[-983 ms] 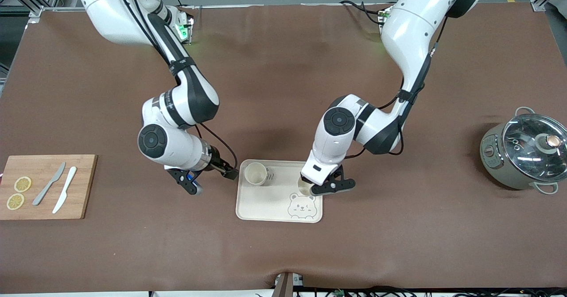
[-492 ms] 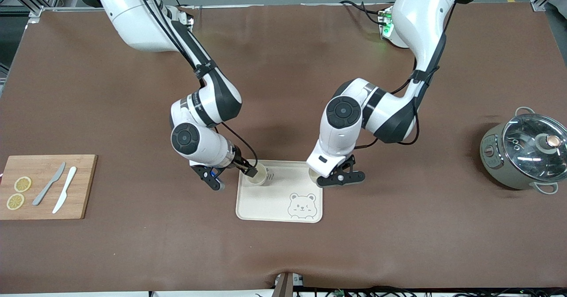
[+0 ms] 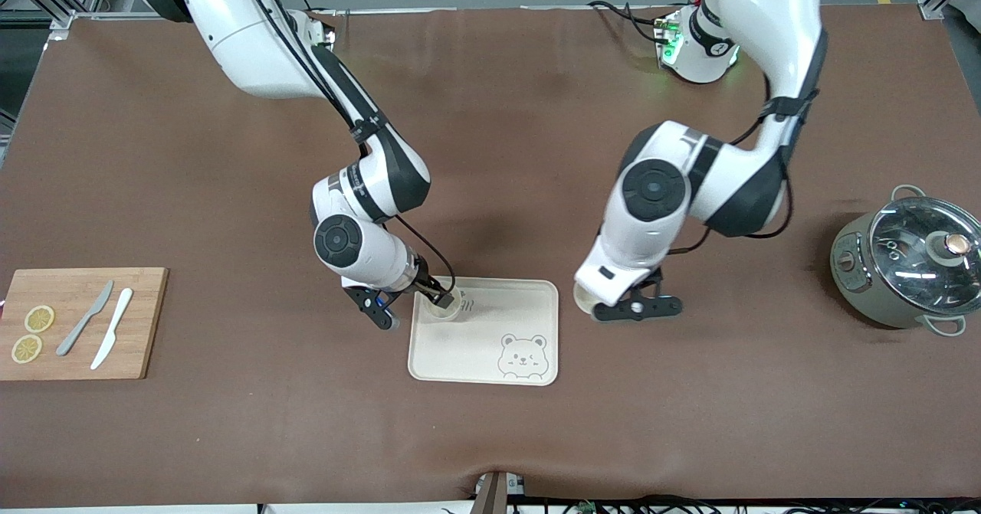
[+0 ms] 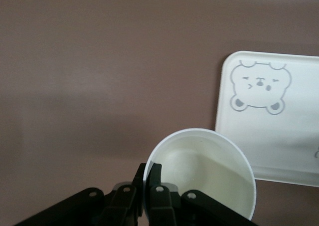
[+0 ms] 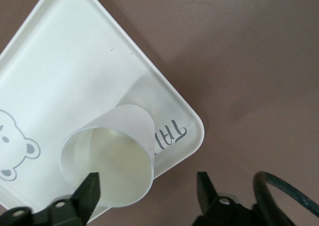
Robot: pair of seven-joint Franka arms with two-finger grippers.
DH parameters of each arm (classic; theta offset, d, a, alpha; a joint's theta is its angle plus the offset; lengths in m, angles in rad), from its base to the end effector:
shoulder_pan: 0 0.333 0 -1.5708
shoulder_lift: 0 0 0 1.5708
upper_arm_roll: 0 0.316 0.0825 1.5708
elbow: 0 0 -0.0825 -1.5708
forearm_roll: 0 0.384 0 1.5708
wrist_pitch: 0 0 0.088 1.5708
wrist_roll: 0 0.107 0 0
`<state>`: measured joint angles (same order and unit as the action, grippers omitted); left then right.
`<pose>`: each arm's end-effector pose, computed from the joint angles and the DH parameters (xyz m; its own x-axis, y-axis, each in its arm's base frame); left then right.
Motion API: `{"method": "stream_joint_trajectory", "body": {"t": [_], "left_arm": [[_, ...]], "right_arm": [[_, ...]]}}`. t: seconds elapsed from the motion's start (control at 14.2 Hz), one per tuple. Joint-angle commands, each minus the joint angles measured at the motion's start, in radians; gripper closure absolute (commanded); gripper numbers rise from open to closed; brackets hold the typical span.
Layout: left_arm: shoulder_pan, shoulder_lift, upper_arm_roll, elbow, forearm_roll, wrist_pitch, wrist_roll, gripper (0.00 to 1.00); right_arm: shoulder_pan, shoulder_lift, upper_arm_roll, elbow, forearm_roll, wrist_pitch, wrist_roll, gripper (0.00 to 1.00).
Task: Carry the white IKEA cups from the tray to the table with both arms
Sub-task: 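Carry the cup toward the pot while the right gripper grasps the other cup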
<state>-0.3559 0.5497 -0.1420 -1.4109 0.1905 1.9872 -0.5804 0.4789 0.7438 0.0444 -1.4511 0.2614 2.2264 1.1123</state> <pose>0.6406 -0.3133 0.3883 0.9963 0.0271 0.0812 0.0328 -0.9971 -0.0692 0.6283 0.3649 0.2496 0.7184 -0.6633 -0.2095 -0.6918 -0.7129 -0.1150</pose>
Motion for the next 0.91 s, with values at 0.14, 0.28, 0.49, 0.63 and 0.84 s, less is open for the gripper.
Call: {"method": "stream_joint_trajectory", "body": {"t": [0.14,0.28,0.49,0.63,0.84], "left_arm": [[0.141,-0.158,-0.013,-0.163,-0.085,0.001,0.222,1.0],[0.185,-0.178,-0.013,-0.183,-0.091,0.001,0.29,1.0],[0.262,-0.186,-0.025,-0.188,-0.111,0.008,0.375,1.0],[0.296,-0.201,-0.031,-0.22,-0.121,0.04,0.419,1.0],[0.347,-0.231,-0.033,-0.322,-0.125,0.162,0.474,1.0]], "right_arm": [[0.007,0.029,-0.008,0.028,0.015,0.004,0.015,0.29],[0.009,0.029,-0.008,0.028,0.016,0.004,0.015,0.39],[0.01,0.029,-0.008,0.029,0.015,0.004,0.014,0.54],[0.009,0.029,-0.008,0.031,0.013,0.004,0.003,0.69],[0.009,0.029,-0.008,0.04,0.013,0.004,-0.003,0.96]]}}
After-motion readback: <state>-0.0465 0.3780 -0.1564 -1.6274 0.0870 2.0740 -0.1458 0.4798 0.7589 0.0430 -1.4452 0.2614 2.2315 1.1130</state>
